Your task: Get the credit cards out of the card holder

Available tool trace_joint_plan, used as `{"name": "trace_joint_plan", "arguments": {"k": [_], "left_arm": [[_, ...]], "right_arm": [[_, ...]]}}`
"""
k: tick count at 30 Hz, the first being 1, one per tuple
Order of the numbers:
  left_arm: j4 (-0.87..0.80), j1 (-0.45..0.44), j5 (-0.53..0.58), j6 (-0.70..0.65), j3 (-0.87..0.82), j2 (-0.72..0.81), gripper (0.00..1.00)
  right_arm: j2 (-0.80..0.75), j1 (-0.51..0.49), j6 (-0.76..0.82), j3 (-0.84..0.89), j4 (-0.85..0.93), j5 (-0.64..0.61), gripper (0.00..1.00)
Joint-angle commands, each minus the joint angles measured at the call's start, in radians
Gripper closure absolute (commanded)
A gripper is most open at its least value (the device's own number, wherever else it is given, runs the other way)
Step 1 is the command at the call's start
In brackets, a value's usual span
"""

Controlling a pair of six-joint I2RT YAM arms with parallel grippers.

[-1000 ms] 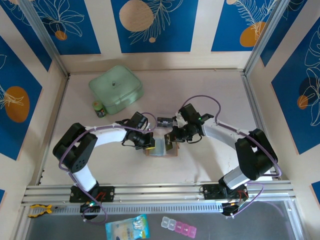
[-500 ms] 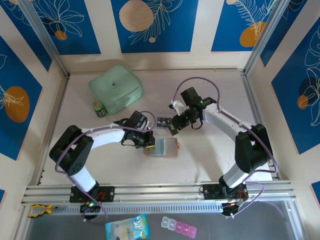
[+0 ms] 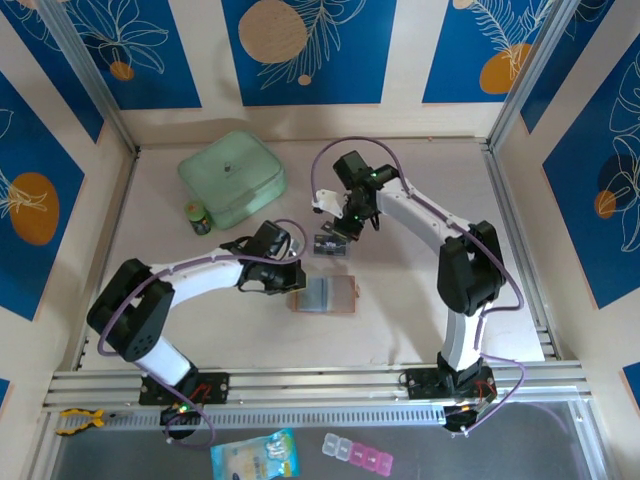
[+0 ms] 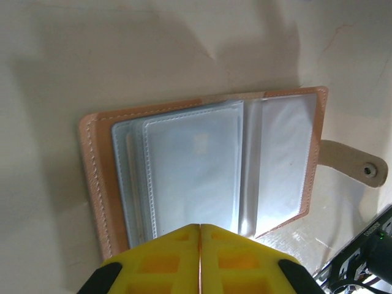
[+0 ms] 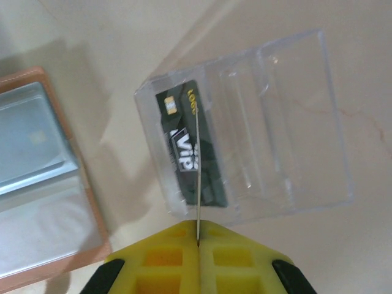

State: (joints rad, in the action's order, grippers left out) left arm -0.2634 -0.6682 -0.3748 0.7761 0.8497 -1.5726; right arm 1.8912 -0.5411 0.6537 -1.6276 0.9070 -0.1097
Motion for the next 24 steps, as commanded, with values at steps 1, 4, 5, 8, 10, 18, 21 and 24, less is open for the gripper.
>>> {"name": "trace_joint_plan", "arguments": {"k": [1, 4, 5, 8, 10, 18, 21, 24], "left_arm": [[-0.042, 0.009, 0.027, -0.02, -0.021, 0.031, 0.9], [-0.046, 0.014, 0.03, -0.018, -0.028, 0.039, 0.9], [-0.049, 0.015, 0.032, -0.018, -0.03, 0.042, 0.9], [-0.064, 0.021, 0.044, -0.023, -0.032, 0.052, 0.9], [-0.086, 0.024, 0.057, -0.032, -0.028, 0.059, 0.9], [-0.094, 0.03, 0.049, -0.04, -0.031, 0.057, 0.9], [-0.092, 0.029, 0.048, -0.042, -0.034, 0.058, 0.9], [-0.092, 0.029, 0.045, -0.044, -0.031, 0.051, 0.9]], "right_arm": [[0.054, 0.0, 0.109, -0.081, 0.082, -0.001, 1.0], [0.093, 0.0, 0.131, -0.125, 0.099, 0.024, 1.0], [0.103, 0.0, 0.134, -0.137, 0.107, 0.036, 1.0], [0.132, 0.0, 0.144, -0.157, 0.129, 0.065, 1.0], [0.148, -0.002, 0.147, -0.163, 0.137, 0.074, 1.0], [0.178, -0.002, 0.141, -0.14, 0.136, 0.066, 0.93], [0.17, 0.0, 0.131, -0.132, 0.126, 0.067, 0.9], [0.157, 0.0, 0.118, -0.128, 0.122, 0.064, 0.86]]}}
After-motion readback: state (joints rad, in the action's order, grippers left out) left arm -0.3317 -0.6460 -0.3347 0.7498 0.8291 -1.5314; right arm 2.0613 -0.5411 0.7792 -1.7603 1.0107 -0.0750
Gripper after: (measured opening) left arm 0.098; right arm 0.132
